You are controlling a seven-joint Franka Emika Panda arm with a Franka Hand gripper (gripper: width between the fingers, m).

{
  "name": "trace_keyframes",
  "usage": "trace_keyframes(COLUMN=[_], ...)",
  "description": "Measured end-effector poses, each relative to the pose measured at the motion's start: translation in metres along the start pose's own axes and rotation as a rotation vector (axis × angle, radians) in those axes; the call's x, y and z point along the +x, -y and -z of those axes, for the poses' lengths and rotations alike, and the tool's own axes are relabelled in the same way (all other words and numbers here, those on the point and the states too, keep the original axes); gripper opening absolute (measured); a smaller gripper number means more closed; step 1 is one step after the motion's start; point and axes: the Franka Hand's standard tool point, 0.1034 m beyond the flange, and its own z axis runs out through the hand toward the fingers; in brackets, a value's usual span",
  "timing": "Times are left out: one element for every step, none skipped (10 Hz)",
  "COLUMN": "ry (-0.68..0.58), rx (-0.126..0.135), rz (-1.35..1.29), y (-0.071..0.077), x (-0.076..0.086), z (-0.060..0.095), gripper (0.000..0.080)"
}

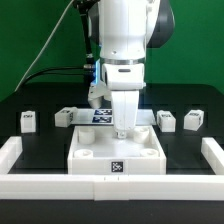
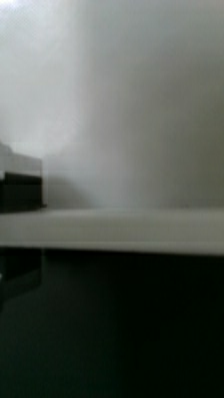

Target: Assemble one leg

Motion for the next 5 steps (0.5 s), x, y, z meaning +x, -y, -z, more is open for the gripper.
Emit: trace_keyframes(ry=[0.0, 0.0, 0.0, 0.0, -0.002], rx=[0.0, 0.0, 0.0, 0.0, -0.001], rz=[0.0, 0.0, 0.0, 0.0, -0.017], y=[0.0, 0.0, 0.0, 0.0, -0.0003], x=[0.0, 0.0, 0.0, 0.0, 0.0036], z=[0.0, 0.0, 0.0, 0.0, 0.0001], gripper=[0.0058, 0.0058, 0.0058, 0.0058, 0.0058])
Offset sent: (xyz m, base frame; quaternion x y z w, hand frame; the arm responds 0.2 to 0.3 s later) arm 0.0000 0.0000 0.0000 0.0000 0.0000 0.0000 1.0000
